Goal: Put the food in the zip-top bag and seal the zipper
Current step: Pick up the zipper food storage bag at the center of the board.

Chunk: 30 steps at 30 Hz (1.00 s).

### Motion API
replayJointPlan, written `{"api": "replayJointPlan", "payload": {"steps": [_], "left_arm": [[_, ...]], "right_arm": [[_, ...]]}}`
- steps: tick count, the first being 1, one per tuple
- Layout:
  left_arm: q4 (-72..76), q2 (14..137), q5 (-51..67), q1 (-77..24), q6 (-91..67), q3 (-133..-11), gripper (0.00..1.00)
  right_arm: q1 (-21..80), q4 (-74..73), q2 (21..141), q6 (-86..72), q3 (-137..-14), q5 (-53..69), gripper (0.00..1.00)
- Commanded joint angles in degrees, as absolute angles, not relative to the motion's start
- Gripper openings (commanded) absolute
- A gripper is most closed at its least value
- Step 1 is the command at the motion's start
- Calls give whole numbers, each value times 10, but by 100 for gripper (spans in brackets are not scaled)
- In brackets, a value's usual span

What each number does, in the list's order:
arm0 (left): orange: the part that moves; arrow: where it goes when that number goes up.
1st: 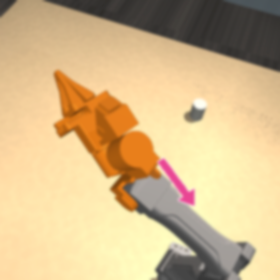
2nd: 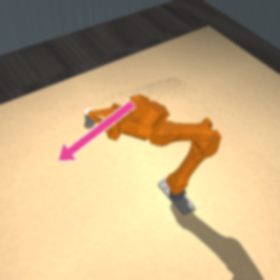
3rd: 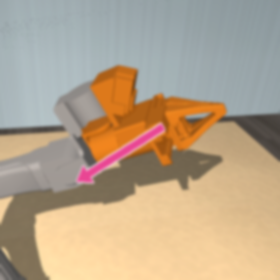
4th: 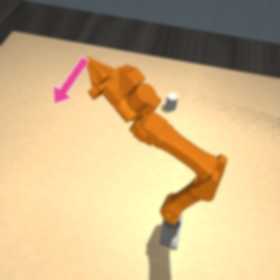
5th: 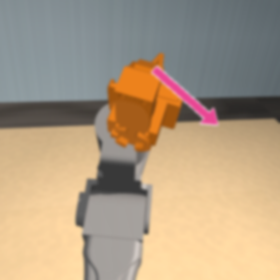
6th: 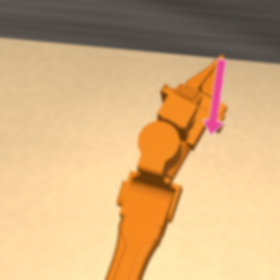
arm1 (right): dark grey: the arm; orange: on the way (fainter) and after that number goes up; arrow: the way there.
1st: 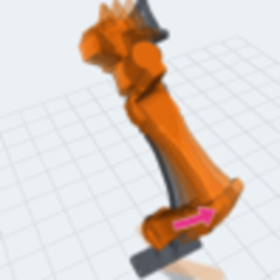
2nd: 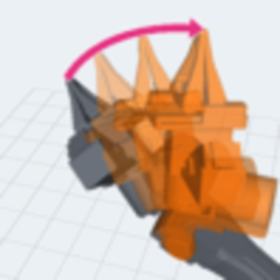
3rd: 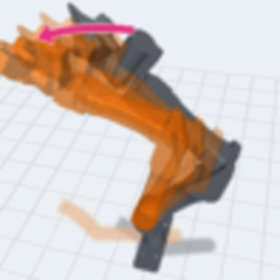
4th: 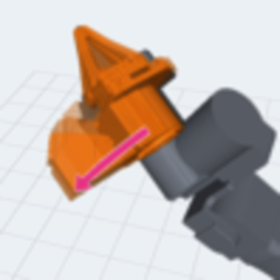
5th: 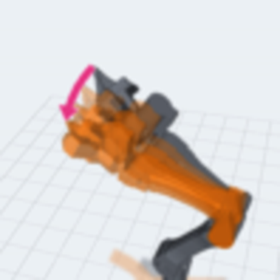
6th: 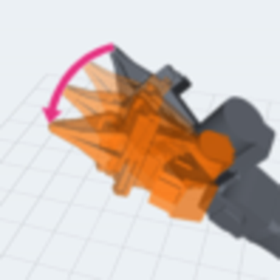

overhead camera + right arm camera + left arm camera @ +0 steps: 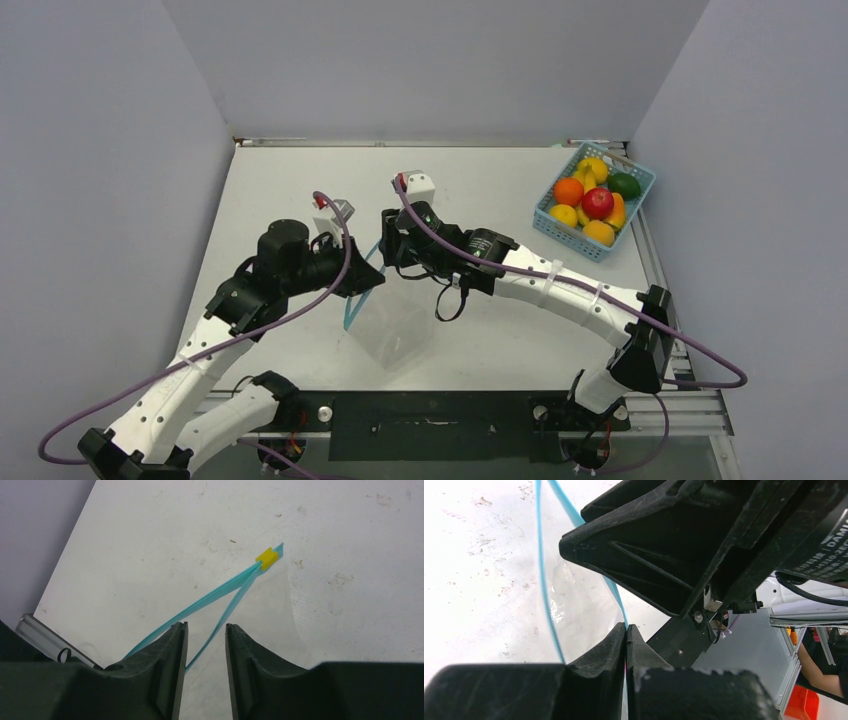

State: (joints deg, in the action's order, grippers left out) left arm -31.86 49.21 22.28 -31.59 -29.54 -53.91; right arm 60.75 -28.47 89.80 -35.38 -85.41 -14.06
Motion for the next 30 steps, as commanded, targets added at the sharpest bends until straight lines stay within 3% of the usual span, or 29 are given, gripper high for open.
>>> {"api": "replayJointPlan", "payload": {"steps": [1, 8, 15, 25, 30], "left_arm": [[-289, 494, 214, -319, -296, -541, 0], [-287, 498, 208, -323, -296, -540, 0], [-284, 501, 219, -324, -297, -538, 1], [-292, 504, 216, -324, -300, -549, 44], [-313, 499, 208, -324, -301, -579, 57]], "right_arm": [[604, -283, 904, -356, -877, -121, 30], [604, -287, 906, -354, -880, -112, 6], [604, -280, 894, -353, -871, -117, 5], [604, -287, 870, -340, -860, -140, 5], [605, -299, 856, -334, -850, -157, 5]]}}
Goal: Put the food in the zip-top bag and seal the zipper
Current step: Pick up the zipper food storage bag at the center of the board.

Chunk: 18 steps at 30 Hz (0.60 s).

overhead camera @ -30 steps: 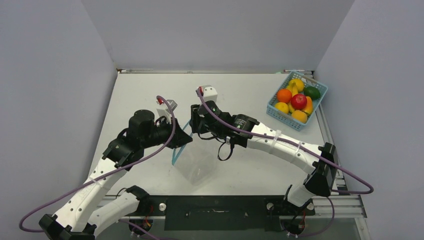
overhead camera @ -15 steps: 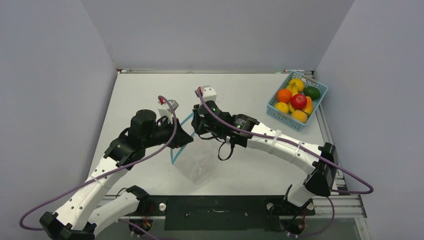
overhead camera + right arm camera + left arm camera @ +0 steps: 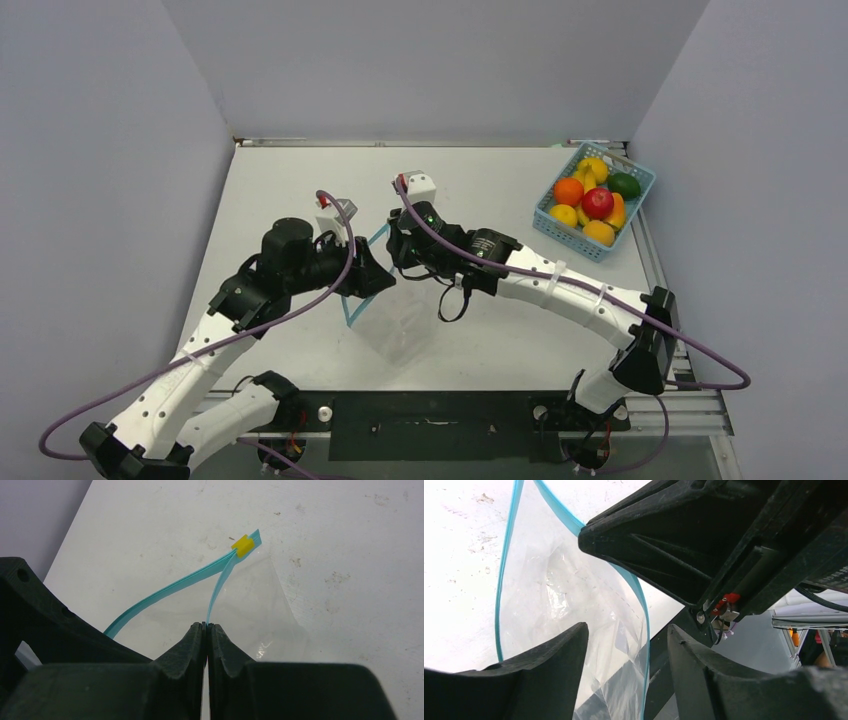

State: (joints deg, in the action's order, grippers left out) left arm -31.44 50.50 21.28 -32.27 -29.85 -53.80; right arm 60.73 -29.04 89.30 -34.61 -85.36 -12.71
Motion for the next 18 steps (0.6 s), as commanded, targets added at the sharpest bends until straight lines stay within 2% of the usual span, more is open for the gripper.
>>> {"api": "replayJointPlan", "payload": {"steps": [1, 9, 18], "left_arm": [[-317, 498, 206, -324, -301, -585, 58], [-355, 504, 177, -323, -289, -656, 63], [-408, 524, 117, -323, -268, -697, 63]], "right_arm": [[605, -301, 853, -333, -847, -159, 5], [606, -302, 822, -323, -819, -178, 5], [606, -295, 785, -317, -787, -188, 5]]}}
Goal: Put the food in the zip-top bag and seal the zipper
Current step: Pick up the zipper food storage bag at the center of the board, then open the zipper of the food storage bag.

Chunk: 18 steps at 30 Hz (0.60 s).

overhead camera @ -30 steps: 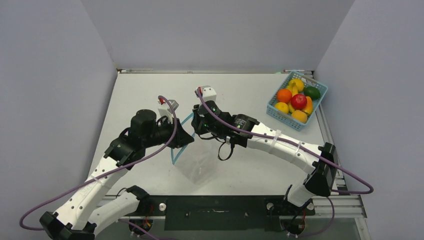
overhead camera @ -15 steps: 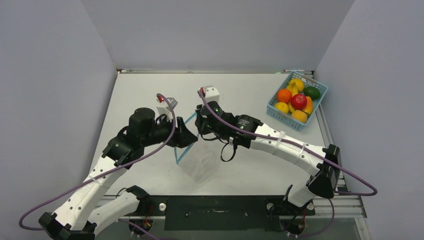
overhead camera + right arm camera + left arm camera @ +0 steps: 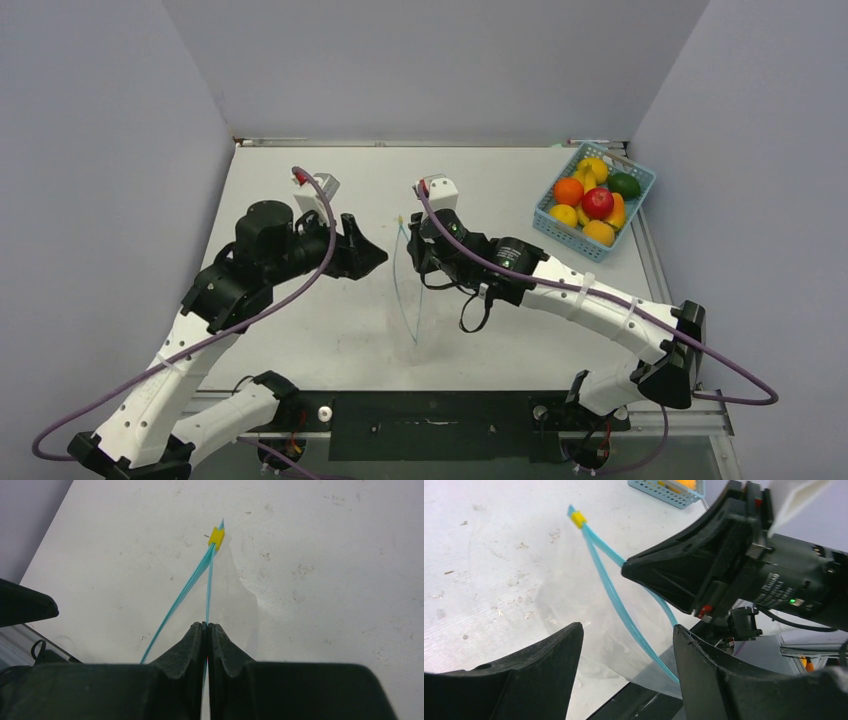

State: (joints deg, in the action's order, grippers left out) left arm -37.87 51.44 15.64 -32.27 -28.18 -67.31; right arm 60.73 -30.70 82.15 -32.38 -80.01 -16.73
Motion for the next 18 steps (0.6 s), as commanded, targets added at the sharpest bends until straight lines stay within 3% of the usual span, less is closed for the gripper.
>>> {"api": "replayJointPlan", "payload": {"steps": [1, 18], "left_arm": [[-411, 526, 112, -323, -269, -697, 63], [-395, 560, 122, -358, -306, -673, 62]], "right_arm": [[606, -292, 782, -317, -782, -187, 5], [665, -312, 800, -312, -826, -284, 5]]}}
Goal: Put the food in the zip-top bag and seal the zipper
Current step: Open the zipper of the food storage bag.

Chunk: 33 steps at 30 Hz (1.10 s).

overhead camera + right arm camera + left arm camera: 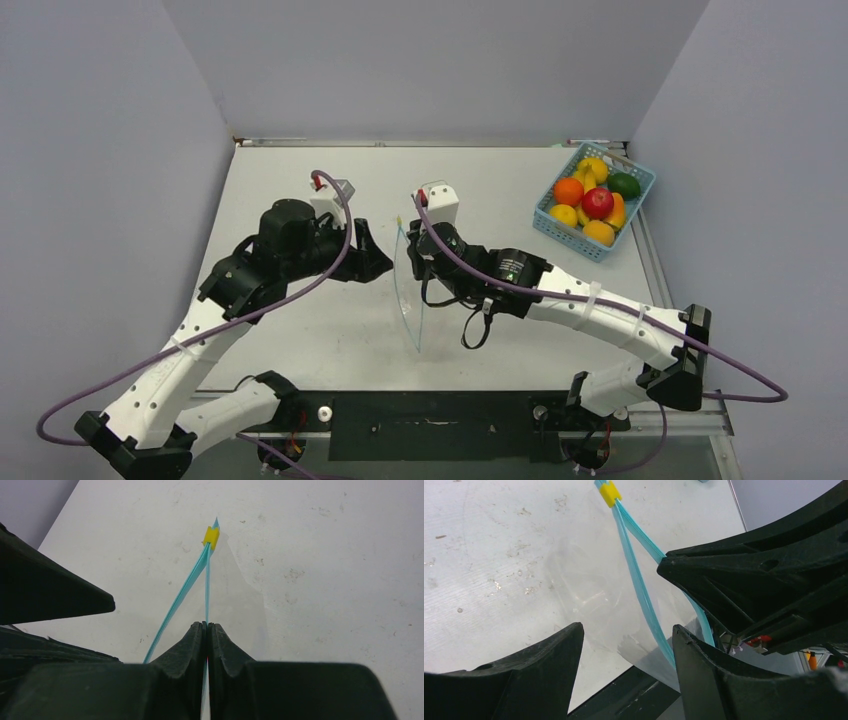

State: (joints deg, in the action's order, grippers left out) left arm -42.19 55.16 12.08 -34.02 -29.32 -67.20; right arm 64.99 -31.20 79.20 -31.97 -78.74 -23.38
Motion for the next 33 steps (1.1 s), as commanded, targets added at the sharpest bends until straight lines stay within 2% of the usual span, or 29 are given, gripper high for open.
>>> {"api": "replayJointPlan", "payload": {"steps": [1, 8, 15, 18, 24, 30, 33], "left_arm": [[-394, 563, 117, -365, -306, -675, 62], [-411, 577, 57, -404, -313, -675, 61], [-434, 574, 6, -416, -315, -667, 48], [-435, 573, 4, -418, -315, -661, 40], [-432, 575, 5, -422, -316, -652, 37], [-436, 579, -10, -427, -315, -650, 17], [-441, 578, -19, -427, -314, -653, 0]], "right_arm": [[667, -313, 803, -312, -829, -288, 5], [682, -319, 821, -313, -845, -312, 5], [692, -322, 831, -314, -851, -337, 5], [695, -323, 836, -314, -854, -342, 5], [700, -324, 842, -316, -859, -351, 5], [702, -327, 842, -316, -860, -360, 5], [702, -329, 841, -316, -860, -363, 5]]}}
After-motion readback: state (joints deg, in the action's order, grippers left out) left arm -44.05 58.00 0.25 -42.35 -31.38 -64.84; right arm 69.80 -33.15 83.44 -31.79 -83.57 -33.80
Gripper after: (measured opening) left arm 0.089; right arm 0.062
